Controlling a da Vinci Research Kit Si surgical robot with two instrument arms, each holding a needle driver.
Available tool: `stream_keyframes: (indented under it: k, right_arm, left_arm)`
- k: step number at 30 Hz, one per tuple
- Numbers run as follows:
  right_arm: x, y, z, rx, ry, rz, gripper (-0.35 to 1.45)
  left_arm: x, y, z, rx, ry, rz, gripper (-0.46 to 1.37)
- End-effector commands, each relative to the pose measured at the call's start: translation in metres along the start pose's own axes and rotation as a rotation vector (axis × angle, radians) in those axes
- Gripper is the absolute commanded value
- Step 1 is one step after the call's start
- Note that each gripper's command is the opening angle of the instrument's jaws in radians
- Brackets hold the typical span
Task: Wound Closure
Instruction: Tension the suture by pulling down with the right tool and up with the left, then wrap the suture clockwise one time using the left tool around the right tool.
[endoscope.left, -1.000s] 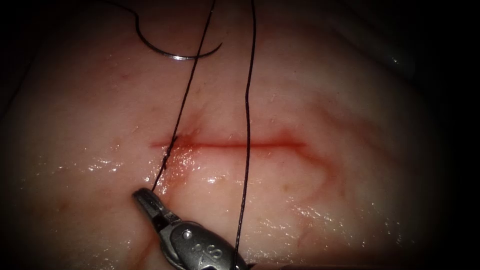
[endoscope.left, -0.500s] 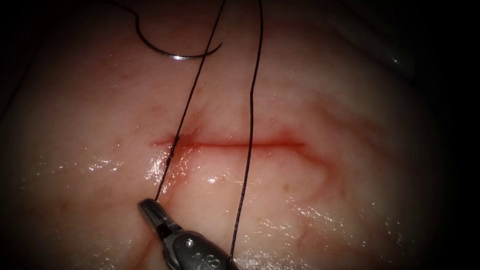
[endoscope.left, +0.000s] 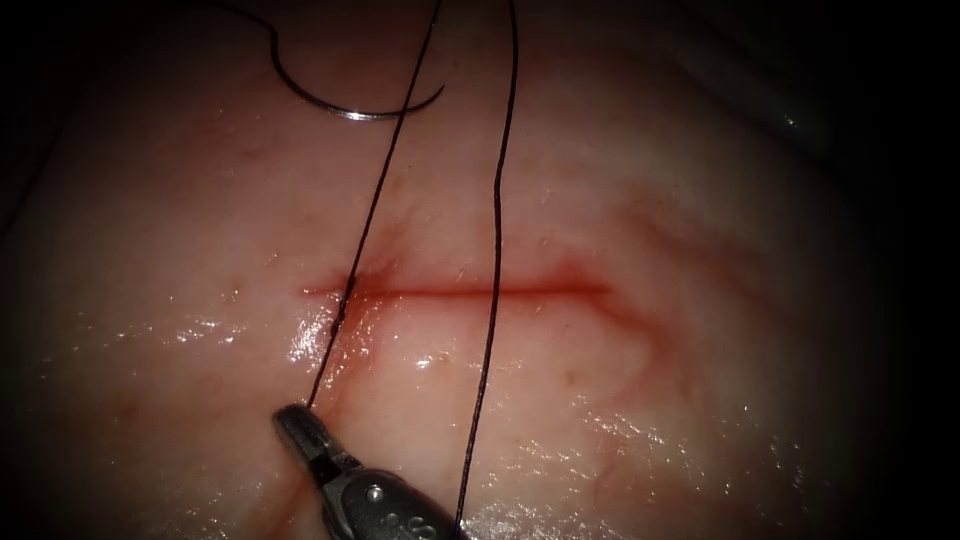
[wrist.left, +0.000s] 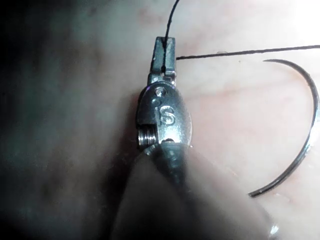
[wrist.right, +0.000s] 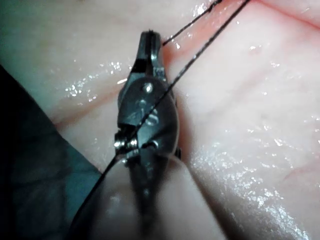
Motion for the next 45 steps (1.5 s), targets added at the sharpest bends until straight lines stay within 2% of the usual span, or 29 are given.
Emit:
stream_keyframes:
  k: [1, 4, 8, 10, 12, 14, 18, 21, 23, 24, 26, 28, 29, 32, 36, 42, 45]
  right_arm:
    - [0.0001, 0.0, 0.0, -0.002, 0.007, -0.002, -0.35]
    - [0.0004, 0.0004, 0.0002, 0.002, 0.028, -0.006, -0.35]
    - [0.0006, 0.0007, 0.0002, 0.04, 0.06, -0.086, -0.35]
    - [0.0008, 0.0008, 0.0002, 0.056, 0.063, -0.136, 0.37]
    - [0.0009, 0.0008, 0.0002, 0.068, 0.062, -0.143, 0.66]
    - [0.0011, 0.0009, 0.0002, 0.088, 0.085, -0.175, 1.04]
    - [0.0017, 0.0012, -0.0001, 0.111, 0.098, -0.2, 1.07]
    - [0.0023, 0.0017, -0.0005, 0.121, 0.108, -0.197, 1.07]
    - [0.0032, 0.0025, -0.0009, 0.123, 0.114, -0.203, 1.07]
    - [0.0034, 0.0026, -0.001, 0.124, 0.116, -0.208, 1.07]
    - [0.0044, 0.0034, -0.0015, 0.133, 0.13, -0.208, 1.1]
    - [0.005, 0.0039, -0.0018, 0.139, 0.141, -0.204, 1.1]
    - [0.0057, 0.0045, -0.002, 0.145, 0.148, -0.206, 1.1]
    - [0.0065, 0.0053, -0.0021, 0.158, 0.146, -0.202, 1.07]
    - [0.0076, 0.0067, -0.0017, 0.189, 0.144, -0.224, 1.14]
    - [0.0094, 0.0079, -0.0005, 0.2, 0.141, -0.249, 1.18]
    - [0.0107, 0.0085, 0.0002, 0.194, 0.14, -0.287, 1.12]
  left_arm:
    - [0.0001, 0.0002, 0.0, -0.015, 0.006, 0.0, -0.35]
    - [0.0005, 0.0009, 0.0, -0.041, 0.027, -0.014, -0.35]
    - [0.0013, 0.0017, -0.0004, -0.066, 0.046, -0.036, -0.35]
    - [0.0019, 0.0021, -0.0008, -0.084, 0.063, -0.053, -0.35]
    - [0.0024, 0.0024, -0.0012, -0.098, 0.08, -0.069, -0.35]
    - [0.0033, 0.0029, -0.0018, -0.115, 0.112, -0.082, -0.35]
    - [0.0047, 0.004, -0.0031, -0.155, 0.157, -0.113, -0.35]
    - [0.0059, 0.0053, -0.0044, -0.201, 0.218, -0.142, -0.35]
    - [0.0072, 0.007, -0.0058, -0.265, 0.276, -0.169, -0.35]
    - [0.0074, 0.0072, -0.006, -0.271, 0.281, -0.169, -0.35]
    - [0.009, 0.0091, -0.0076, -0.328, 0.318, -0.178, -0.35]
    - [0.0098, 0.0098, -0.0083, -0.348, 0.331, -0.181, -0.35]
    - [0.0111, 0.0109, -0.0092, -0.368, 0.349, -0.186, -0.35]
    - [0.0129, 0.0121, -0.0103, -0.39, 0.365, -0.195, -0.35]
    - [0.0155, 0.0141, -0.0119, -0.407, 0.376, -0.208, -0.35]
    - [0.0181, 0.0175, -0.0142, -0.419, 0.376, -0.211, -0.35]
    - [0.019, 0.0185, -0.015, -0.418, 0.373, -0.213, -0.35]
